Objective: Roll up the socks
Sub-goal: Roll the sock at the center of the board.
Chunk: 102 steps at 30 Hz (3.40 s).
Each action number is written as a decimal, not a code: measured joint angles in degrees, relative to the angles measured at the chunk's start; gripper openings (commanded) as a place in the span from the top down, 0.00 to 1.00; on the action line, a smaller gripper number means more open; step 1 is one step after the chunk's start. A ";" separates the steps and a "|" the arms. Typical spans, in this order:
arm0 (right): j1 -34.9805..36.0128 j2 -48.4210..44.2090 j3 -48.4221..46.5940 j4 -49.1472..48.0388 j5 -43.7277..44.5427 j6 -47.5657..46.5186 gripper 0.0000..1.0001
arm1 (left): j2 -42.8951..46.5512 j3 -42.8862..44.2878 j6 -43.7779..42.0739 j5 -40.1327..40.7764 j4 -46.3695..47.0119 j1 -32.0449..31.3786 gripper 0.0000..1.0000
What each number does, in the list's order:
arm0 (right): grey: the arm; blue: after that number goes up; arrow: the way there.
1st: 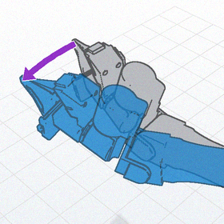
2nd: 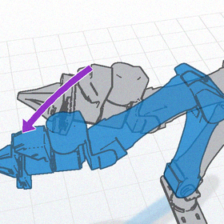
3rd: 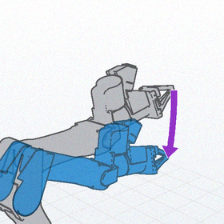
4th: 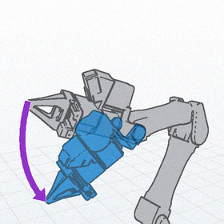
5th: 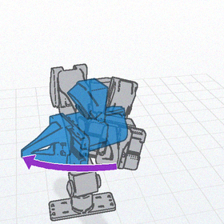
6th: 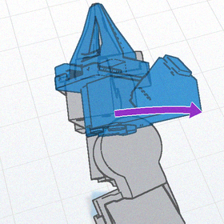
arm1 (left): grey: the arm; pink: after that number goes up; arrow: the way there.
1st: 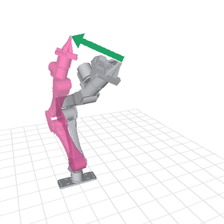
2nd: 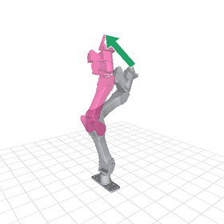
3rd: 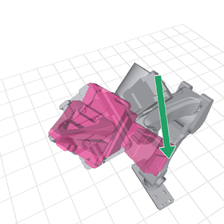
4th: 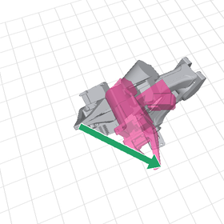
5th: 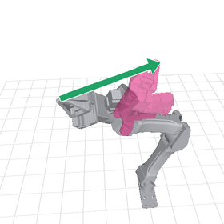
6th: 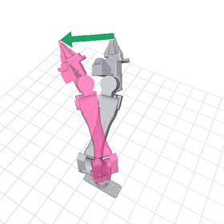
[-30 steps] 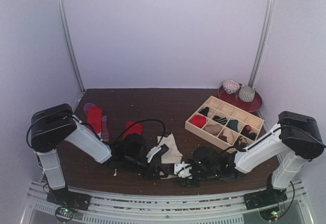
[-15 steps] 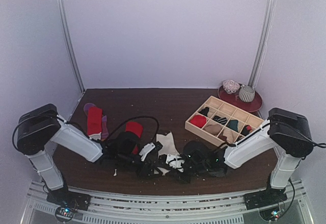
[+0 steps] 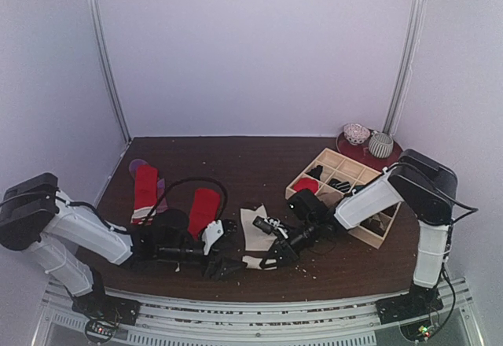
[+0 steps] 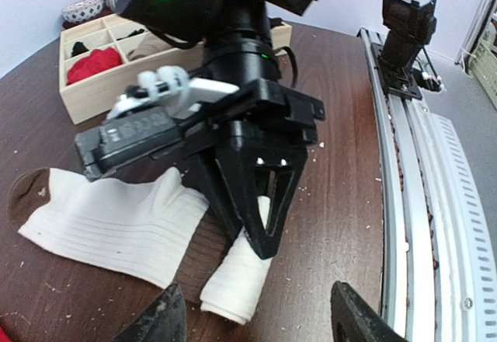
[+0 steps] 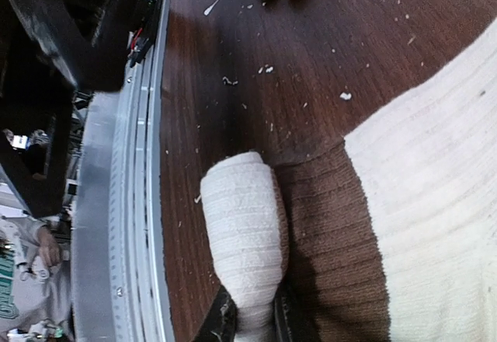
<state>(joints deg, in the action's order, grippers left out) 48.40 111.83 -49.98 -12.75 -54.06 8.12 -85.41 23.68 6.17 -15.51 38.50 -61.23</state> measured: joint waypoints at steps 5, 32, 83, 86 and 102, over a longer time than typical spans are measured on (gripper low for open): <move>-2.40 2.47 -2.69 5.70 -6.78 2.86 0.87 | -7.78 1.33 -2.75 -1.16 4.37 -1.62 0.37; -2.58 2.01 -3.15 13.99 -10.58 6.97 0.74 | -22.82 7.19 -2.08 -1.20 10.23 -2.49 1.00; 16.28 -11.69 10.69 -12.33 38.97 -18.08 0.84 | -9.77 3.96 16.92 -7.26 -9.03 3.67 0.35; 13.18 -10.16 6.56 -6.67 31.74 -13.75 0.83 | -2.75 1.05 12.59 -2.43 -12.09 3.82 0.31; 1.99 1.38 -5.57 7.78 0.28 0.98 0.84 | -6.58 -1.81 -4.26 1.18 4.76 -0.02 0.34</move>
<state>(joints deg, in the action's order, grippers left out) 50.39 113.21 -55.55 -4.97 -53.78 9.10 -91.98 21.87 1.91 -14.33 43.27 -61.25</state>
